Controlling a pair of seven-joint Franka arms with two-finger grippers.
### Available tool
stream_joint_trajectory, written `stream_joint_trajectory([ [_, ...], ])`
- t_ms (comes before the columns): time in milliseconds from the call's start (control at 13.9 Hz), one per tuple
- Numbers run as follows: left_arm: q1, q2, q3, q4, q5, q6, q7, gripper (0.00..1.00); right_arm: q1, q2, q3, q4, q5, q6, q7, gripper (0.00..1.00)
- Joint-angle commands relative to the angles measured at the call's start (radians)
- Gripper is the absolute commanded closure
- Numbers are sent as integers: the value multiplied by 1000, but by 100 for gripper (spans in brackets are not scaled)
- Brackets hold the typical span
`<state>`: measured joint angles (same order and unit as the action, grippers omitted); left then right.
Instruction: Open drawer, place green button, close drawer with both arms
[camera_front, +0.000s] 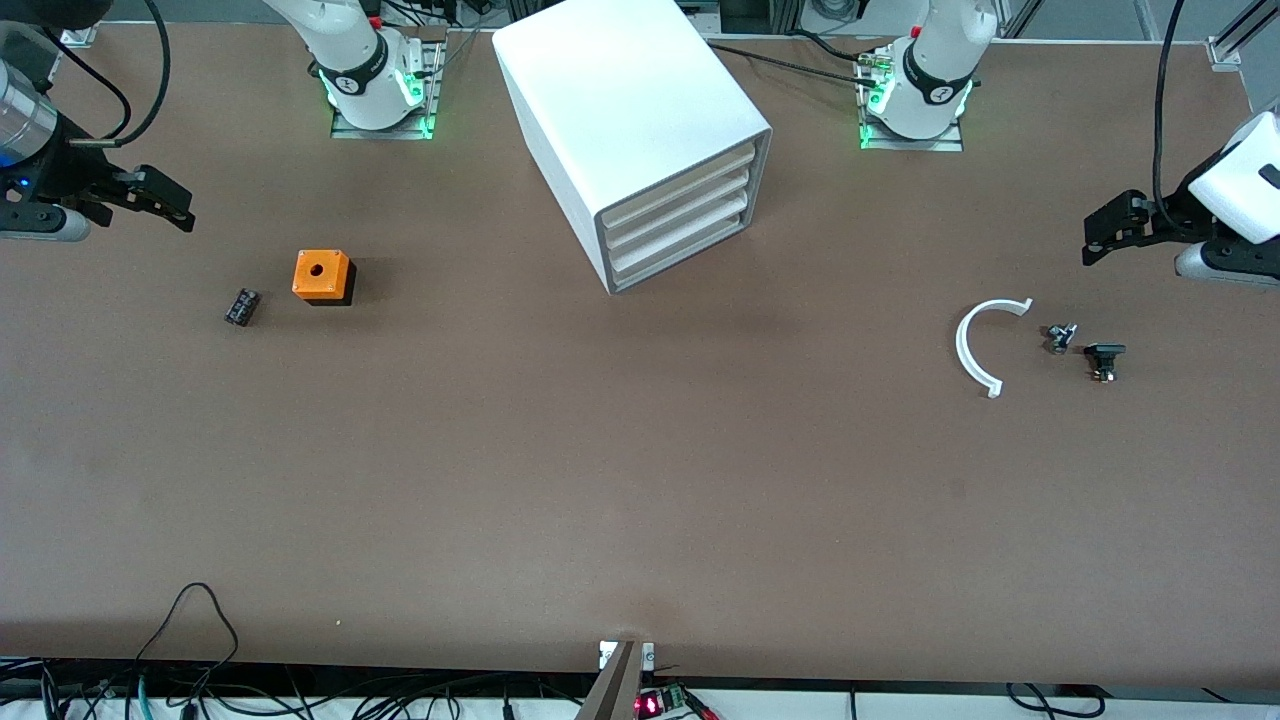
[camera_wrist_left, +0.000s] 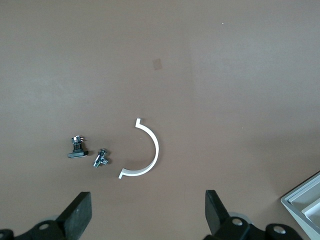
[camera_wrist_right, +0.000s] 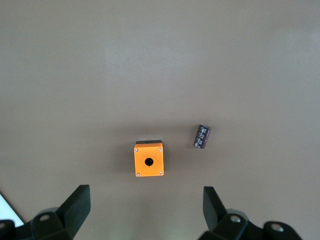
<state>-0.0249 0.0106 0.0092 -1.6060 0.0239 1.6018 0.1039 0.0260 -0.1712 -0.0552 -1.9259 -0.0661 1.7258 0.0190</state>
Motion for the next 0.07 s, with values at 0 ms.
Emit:
stream_joint_trajectory([
  [0, 11, 12, -3, 35, -10, -28, 25, 0, -1, -5, -2, 5, 12, 0, -16, 0],
])
